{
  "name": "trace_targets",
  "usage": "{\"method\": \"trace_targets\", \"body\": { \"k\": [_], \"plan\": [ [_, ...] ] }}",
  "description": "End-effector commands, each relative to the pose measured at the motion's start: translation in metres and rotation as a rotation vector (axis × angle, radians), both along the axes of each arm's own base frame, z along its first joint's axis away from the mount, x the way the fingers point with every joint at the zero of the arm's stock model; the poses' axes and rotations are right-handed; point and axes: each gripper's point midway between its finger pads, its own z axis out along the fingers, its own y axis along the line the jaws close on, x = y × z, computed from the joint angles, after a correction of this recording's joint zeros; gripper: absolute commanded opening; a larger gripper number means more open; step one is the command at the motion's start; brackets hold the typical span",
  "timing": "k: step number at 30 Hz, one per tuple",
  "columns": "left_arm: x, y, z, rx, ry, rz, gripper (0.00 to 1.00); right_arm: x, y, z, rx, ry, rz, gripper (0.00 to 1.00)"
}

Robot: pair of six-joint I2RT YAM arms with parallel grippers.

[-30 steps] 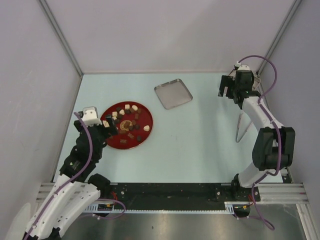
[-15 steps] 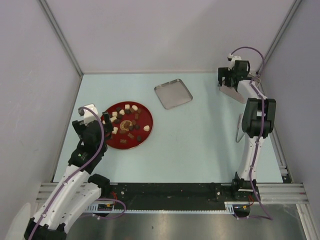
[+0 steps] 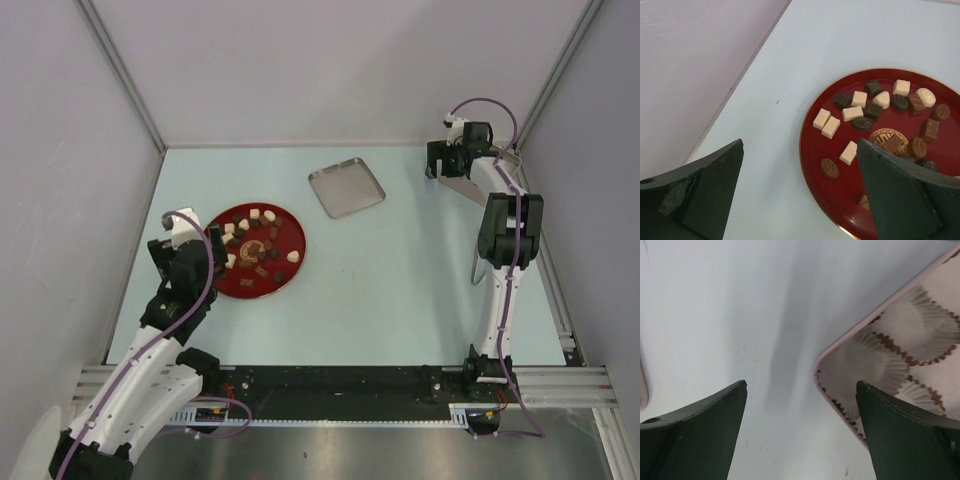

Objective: Pack the chocolate

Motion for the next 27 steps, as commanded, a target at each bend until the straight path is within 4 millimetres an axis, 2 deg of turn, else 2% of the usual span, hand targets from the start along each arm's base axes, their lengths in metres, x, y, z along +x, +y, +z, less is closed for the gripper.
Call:
{"method": "trace_targets", "body": {
  "k": [1,4,6,7,8,9,10,11,12,13,15,17,18,20,22,23,26,27],
  "plan": [
    [0.000,0.003,0.016,-0.011,-0.065,0.010,1.00,-0.010,0.021,0.025,0.009,-0.023,0.075,0.94],
    [-0.002,0.003,0.021,-0.020,-0.090,0.003,1.00,-0.022,0.030,0.018,0.022,0.010,0.096,0.92],
    [-0.003,0.002,0.026,-0.032,-0.108,-0.011,1.00,-0.029,0.038,0.024,0.024,0.009,0.108,0.91],
    [-0.004,0.001,0.027,-0.036,-0.115,-0.015,1.00,-0.036,0.038,0.018,0.027,0.029,0.107,0.90],
    [-0.004,0.000,0.029,-0.042,-0.123,-0.024,1.00,-0.039,0.038,0.026,0.027,0.021,0.106,0.90],
    [-0.006,0.000,0.032,-0.049,-0.140,-0.029,1.00,-0.045,0.056,0.025,0.027,0.028,0.136,0.90],
    [-0.006,0.000,0.034,-0.053,-0.148,-0.032,1.00,-0.053,0.058,0.019,0.030,0.044,0.139,0.90],
    [-0.008,0.000,0.038,-0.060,-0.162,-0.036,1.00,-0.058,0.064,0.028,0.035,0.032,0.145,0.90],
    [-0.010,0.001,0.040,-0.065,-0.176,-0.036,1.00,-0.062,0.065,0.029,0.037,0.035,0.144,0.90],
    [-0.011,0.001,0.043,-0.070,-0.188,-0.037,1.00,-0.073,0.074,0.018,0.038,0.063,0.157,0.89],
    [-0.014,0.001,0.046,-0.081,-0.205,-0.041,1.00,-0.083,0.080,0.025,0.036,0.059,0.162,0.89],
    [-0.020,0.002,0.053,-0.102,-0.242,-0.044,1.00,-0.100,0.089,0.014,0.029,0.098,0.176,0.89],
    [-0.022,0.003,0.056,-0.108,-0.255,-0.047,1.00,-0.106,0.093,0.018,0.030,0.097,0.185,0.88],
    [-0.026,0.003,0.062,-0.126,-0.286,-0.054,1.00,-0.125,0.103,0.009,0.031,0.140,0.204,0.87],
    [-0.029,0.002,0.065,-0.133,-0.301,-0.064,1.00,-0.137,0.109,0.017,0.033,0.138,0.209,0.87],
    [-0.030,0.000,0.066,-0.139,-0.310,-0.077,1.00,-0.150,0.116,0.007,0.021,0.165,0.216,0.87],
    [-0.033,-0.005,0.070,-0.152,-0.329,-0.104,1.00,-0.169,0.128,0.010,0.001,0.169,0.225,0.86],
    [-0.034,-0.006,0.072,-0.157,-0.338,-0.110,1.00,-0.182,0.130,-0.001,-0.003,0.199,0.229,0.86]
  ]
}}
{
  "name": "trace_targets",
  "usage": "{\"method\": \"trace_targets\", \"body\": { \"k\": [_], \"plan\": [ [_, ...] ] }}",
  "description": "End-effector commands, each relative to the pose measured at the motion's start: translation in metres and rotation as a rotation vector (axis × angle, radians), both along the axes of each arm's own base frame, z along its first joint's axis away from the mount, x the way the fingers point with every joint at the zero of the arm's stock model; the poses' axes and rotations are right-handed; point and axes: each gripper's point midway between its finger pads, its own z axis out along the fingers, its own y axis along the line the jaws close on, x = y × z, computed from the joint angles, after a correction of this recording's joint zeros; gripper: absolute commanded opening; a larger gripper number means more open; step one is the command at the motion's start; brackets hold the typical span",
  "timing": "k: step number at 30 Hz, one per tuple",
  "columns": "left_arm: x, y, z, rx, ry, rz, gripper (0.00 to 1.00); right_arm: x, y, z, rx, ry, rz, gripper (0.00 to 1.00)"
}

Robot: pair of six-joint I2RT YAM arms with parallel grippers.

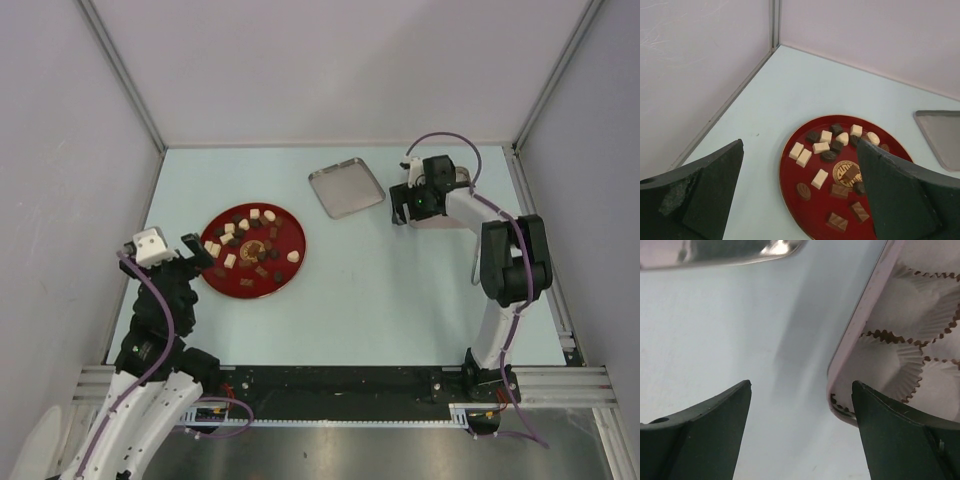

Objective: Pack the chocolate

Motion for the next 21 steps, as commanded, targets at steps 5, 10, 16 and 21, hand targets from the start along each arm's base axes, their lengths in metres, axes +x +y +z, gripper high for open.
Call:
{"method": "trace_targets", "body": {
  "k": [5,10,16,21],
  "plan": [
    [-0.007,-0.014,0.014,-0.038,-0.075,-0.085,1.00,-0.061,0.028,0.013,-0.010,0.002,-0.024,0.85],
    [-0.010,-0.017,0.018,-0.051,-0.095,-0.107,1.00,-0.097,0.046,0.012,-0.017,-0.003,-0.060,0.86],
    [-0.011,-0.021,0.018,-0.057,-0.099,-0.132,1.00,-0.129,0.070,0.020,0.011,-0.044,-0.134,0.86],
    [-0.011,-0.024,0.017,-0.053,-0.091,-0.145,1.00,-0.148,0.098,0.020,0.047,-0.075,-0.182,0.87]
  ]
}}
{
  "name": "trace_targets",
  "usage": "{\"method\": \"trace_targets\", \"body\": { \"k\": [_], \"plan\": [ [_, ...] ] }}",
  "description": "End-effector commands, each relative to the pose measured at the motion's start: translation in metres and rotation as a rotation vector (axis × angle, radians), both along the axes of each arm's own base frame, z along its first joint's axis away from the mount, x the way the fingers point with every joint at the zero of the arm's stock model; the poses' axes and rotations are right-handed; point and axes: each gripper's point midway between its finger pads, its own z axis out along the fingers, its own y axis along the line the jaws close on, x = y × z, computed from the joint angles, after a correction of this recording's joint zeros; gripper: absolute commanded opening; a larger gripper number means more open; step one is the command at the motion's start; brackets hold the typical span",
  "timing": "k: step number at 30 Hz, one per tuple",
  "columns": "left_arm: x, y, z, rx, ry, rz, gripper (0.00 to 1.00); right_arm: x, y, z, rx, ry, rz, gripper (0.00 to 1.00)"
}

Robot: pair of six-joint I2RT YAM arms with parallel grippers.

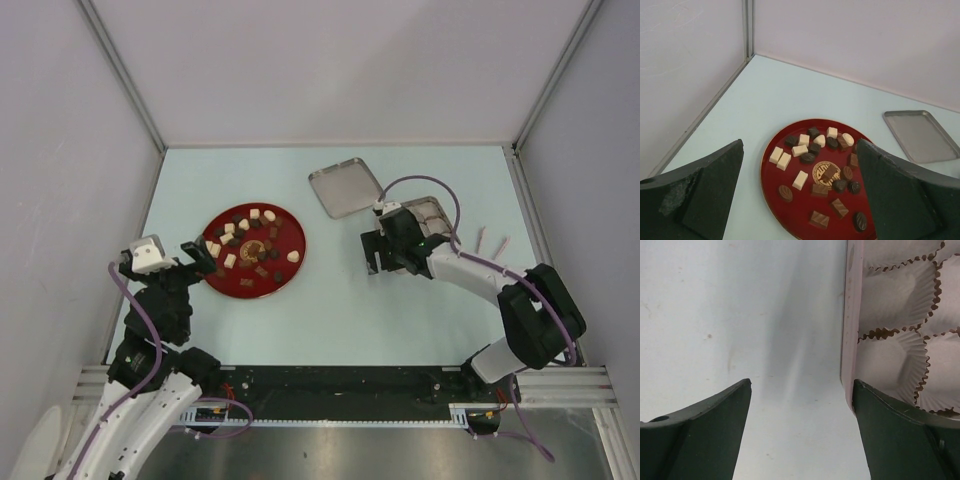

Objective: Pack the chocolate

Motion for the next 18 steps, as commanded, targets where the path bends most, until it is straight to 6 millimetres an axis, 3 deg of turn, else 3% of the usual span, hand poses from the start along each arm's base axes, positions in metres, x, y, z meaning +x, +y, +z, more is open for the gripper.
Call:
{"method": "trace_targets", "body": {
  "k": [1,7,18],
  "plan": [
    [0.000,-0.006,0.001,-0.014,-0.009,-0.029,1.00,0.000,0.028,0.018,0.081,-0.087,-0.101,0.87],
    [0.001,-0.007,0.000,-0.011,-0.002,-0.033,1.00,-0.006,0.065,0.026,0.169,-0.128,-0.114,0.88],
    [0.003,-0.009,-0.005,0.003,0.022,-0.033,1.00,0.010,0.121,0.037,0.235,-0.165,-0.015,0.88]
  ]
}}
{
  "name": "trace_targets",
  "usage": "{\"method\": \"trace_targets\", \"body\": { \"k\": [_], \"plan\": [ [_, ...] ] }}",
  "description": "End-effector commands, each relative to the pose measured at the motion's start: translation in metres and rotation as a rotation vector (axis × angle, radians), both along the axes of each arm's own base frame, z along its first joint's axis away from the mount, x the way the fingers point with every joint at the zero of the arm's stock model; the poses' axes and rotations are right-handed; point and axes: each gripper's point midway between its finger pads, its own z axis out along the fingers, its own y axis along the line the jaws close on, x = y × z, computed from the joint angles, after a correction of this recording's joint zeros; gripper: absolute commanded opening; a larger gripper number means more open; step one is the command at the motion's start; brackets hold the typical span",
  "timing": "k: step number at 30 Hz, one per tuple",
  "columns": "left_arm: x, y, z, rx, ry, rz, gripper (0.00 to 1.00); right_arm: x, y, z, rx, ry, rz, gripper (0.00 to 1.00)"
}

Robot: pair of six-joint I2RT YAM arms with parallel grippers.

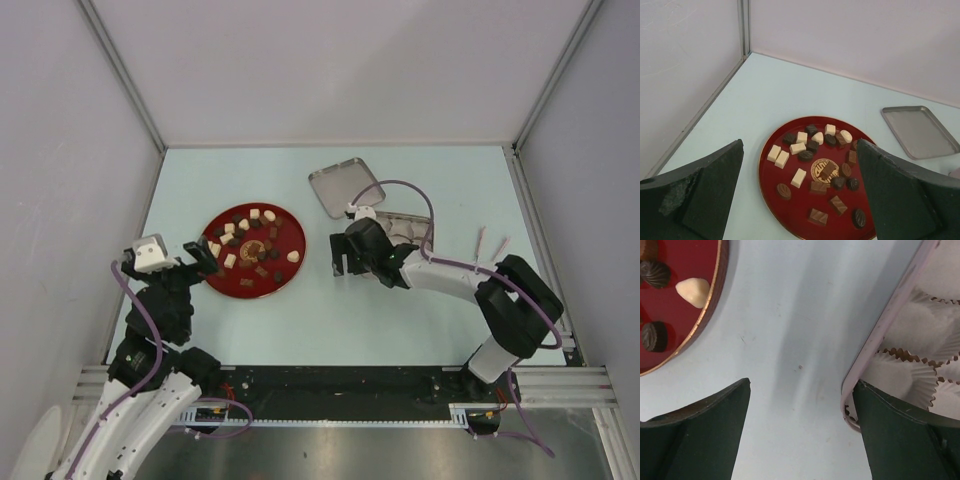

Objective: Pack the chocolate

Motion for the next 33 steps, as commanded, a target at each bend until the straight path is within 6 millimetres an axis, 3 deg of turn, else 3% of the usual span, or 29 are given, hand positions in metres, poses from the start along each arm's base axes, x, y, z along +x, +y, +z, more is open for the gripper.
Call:
{"method": "trace_targets", "body": {
  "k": [1,5,11,13,15,16,20,21,23,24,27,28,30,31,33],
  "plan": [
    [0.003,-0.005,-0.003,-0.001,0.014,-0.015,1.00,0.018,0.035,0.031,0.076,-0.087,0.027,0.88],
    [0.004,-0.005,-0.004,0.003,0.021,-0.013,1.00,0.026,0.046,0.047,0.084,-0.118,0.059,0.88],
    [0.004,-0.005,-0.005,0.008,0.028,-0.013,1.00,0.024,0.051,0.052,0.083,-0.116,0.099,0.89],
    [0.004,-0.005,-0.006,0.009,0.029,-0.012,1.00,0.027,0.046,0.065,0.076,-0.145,0.085,0.89],
    [0.004,-0.005,-0.006,0.008,0.030,-0.012,1.00,0.033,0.027,0.076,0.050,-0.166,0.037,0.91],
    [0.003,-0.004,-0.005,0.007,0.027,-0.012,1.00,0.035,0.018,0.094,0.063,-0.195,0.017,0.92],
    [0.003,-0.004,-0.003,0.001,0.018,-0.013,1.00,0.048,-0.052,0.124,0.007,-0.225,-0.139,1.00],
    [0.002,-0.004,-0.003,0.001,0.017,-0.015,1.00,0.059,-0.082,0.127,-0.013,-0.227,-0.217,1.00],
    [0.002,-0.005,-0.002,-0.001,0.014,-0.018,1.00,0.057,-0.118,0.137,-0.033,-0.215,-0.294,1.00],
    [0.002,-0.004,-0.001,-0.003,0.010,-0.018,1.00,0.064,-0.151,0.139,-0.052,-0.211,-0.378,1.00],
    [0.000,-0.003,0.000,-0.008,0.002,-0.016,1.00,0.060,-0.205,0.143,-0.064,-0.178,-0.529,1.00],
    [0.000,-0.003,0.001,-0.010,-0.001,-0.016,1.00,0.058,-0.237,0.139,-0.079,-0.150,-0.620,1.00],
    [-0.001,-0.003,0.001,-0.012,-0.004,-0.016,1.00,0.054,-0.269,0.140,-0.068,-0.134,-0.741,1.00],
    [-0.001,-0.003,0.002,-0.014,-0.008,-0.018,1.00,0.049,-0.300,0.137,-0.076,-0.112,-0.842,1.00],
    [-0.001,-0.004,0.002,-0.014,-0.008,-0.023,1.00,0.041,-0.332,0.130,-0.058,-0.075,-1.006,1.00]
  ]
}}
